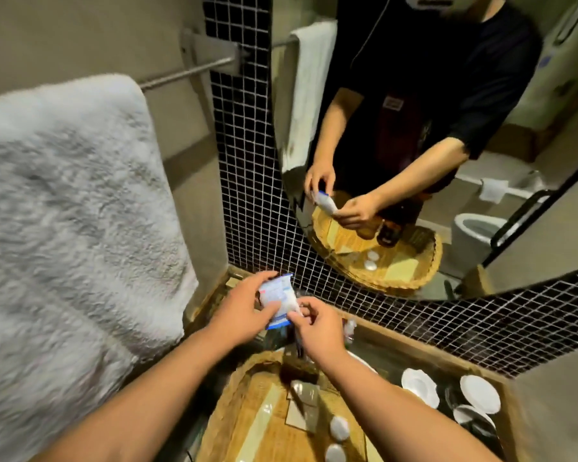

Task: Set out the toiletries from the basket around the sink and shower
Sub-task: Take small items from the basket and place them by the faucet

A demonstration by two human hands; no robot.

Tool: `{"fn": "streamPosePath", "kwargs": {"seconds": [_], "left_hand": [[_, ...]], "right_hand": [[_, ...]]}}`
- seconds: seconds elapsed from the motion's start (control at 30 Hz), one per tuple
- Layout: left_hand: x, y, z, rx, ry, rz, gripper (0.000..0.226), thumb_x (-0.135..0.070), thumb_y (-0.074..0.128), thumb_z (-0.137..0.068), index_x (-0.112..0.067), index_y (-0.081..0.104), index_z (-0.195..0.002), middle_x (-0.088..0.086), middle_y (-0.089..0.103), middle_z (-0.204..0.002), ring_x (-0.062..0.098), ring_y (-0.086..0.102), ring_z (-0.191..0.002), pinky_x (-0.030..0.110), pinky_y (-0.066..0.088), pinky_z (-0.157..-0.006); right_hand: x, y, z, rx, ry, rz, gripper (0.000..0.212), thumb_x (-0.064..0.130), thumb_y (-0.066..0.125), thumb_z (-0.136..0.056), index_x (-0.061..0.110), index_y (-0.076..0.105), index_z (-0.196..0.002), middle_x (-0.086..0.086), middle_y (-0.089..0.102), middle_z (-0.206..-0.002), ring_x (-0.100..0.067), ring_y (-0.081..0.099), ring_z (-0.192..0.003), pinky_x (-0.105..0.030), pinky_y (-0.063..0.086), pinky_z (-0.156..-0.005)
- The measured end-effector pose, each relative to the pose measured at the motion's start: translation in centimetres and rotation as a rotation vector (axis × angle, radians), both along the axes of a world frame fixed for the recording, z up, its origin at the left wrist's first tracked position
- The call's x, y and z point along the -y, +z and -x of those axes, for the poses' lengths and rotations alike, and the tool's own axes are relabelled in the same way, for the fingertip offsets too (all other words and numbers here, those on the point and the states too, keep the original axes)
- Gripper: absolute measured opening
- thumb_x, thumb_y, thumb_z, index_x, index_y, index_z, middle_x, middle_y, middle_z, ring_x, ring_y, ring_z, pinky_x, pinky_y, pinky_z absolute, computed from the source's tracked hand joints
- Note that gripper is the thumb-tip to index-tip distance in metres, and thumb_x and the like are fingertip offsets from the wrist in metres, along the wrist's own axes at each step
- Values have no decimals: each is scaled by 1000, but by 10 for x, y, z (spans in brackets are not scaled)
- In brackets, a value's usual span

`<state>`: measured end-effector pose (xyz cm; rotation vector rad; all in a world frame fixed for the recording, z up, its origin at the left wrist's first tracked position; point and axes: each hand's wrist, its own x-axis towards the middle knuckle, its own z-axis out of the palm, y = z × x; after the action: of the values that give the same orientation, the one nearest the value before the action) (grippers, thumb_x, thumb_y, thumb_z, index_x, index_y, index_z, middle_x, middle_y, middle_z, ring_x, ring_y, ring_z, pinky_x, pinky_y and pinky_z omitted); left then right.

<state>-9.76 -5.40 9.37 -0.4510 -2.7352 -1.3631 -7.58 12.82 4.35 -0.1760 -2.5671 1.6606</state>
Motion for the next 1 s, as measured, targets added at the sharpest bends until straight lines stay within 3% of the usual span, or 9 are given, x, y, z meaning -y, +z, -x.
{"fn": "streamPosePath", "kwargs": {"seconds": [0.1,0.23,0.37,0.5,0.6,0.7,0.87,0.93,1.0], "left_hand": [[4,-4,14,-37,64,-15,40,-13,67,-82,-21,65,-121,-4,64,-111,10,58,-100,30,47,-93],[13,-13,37,3,82,45,33,-10,60,-83,-24,67,-112,-3,63,-104,13,58,-95,26,44,-86],[16,-26,62,-1,44,129,32,-16,56,-79,-24,67,-107,1,62,-99,17,57,-90,34,46,-84],[10,-43,88,-23,48,181,30,-7,62,-82,-22,66,-107,4,60,-98,24,58,-88,38,47,-81],[5,-60,102,-2,33,251,29,-7,59,-85,-22,66,-109,2,58,-98,22,56,-88,34,44,-79],[0,-79,110,12,27,288,27,-6,59,-86,-22,67,-106,-1,57,-97,17,54,-86,32,40,-79],[-5,-115,125,132,26,272,17,-4,67,-81,-14,73,-94,9,67,-95,24,61,-87,35,48,-82],[-8,-131,130,184,39,265,16,-3,68,-79,-10,76,-92,13,71,-96,28,64,-91,41,50,-86],[-10,-143,133,200,56,260,17,-4,66,-79,-12,76,-90,11,72,-96,27,64,-92,38,50,-86]], "right_hand": [[15,-4,7,-4,19,-51,14,20,75,-84,27,73,-96,9,70,-75,-3,64,-67,-28,54,-73],[28,5,11,-110,83,-244,36,29,68,-93,23,64,-128,15,67,-115,10,55,-96,0,34,-85],[35,5,30,-130,143,-296,61,31,60,-97,20,37,-152,6,52,-143,-7,50,-127,-22,38,-105],[39,6,62,-141,88,-305,54,27,55,-98,24,41,-150,-3,64,-127,-17,61,-109,-34,48,-97],[40,0,89,-130,93,-430,25,20,55,-97,18,63,-120,-4,64,-111,-20,59,-99,-41,48,-91],[40,-9,106,-38,91,-522,13,13,59,-92,14,67,-102,-6,61,-104,-24,58,-95,-35,45,-84],[51,-46,106,160,15,-364,25,12,59,-80,12,69,-102,-11,66,-104,-27,63,-94,-37,50,-83],[59,-65,96,235,32,-328,42,10,61,-80,12,62,-122,-12,59,-122,-28,62,-105,-41,49,-95],[66,-82,84,261,84,-323,68,3,66,-82,14,42,-145,-15,35,-147,-30,57,-114,-42,47,-101]]}}
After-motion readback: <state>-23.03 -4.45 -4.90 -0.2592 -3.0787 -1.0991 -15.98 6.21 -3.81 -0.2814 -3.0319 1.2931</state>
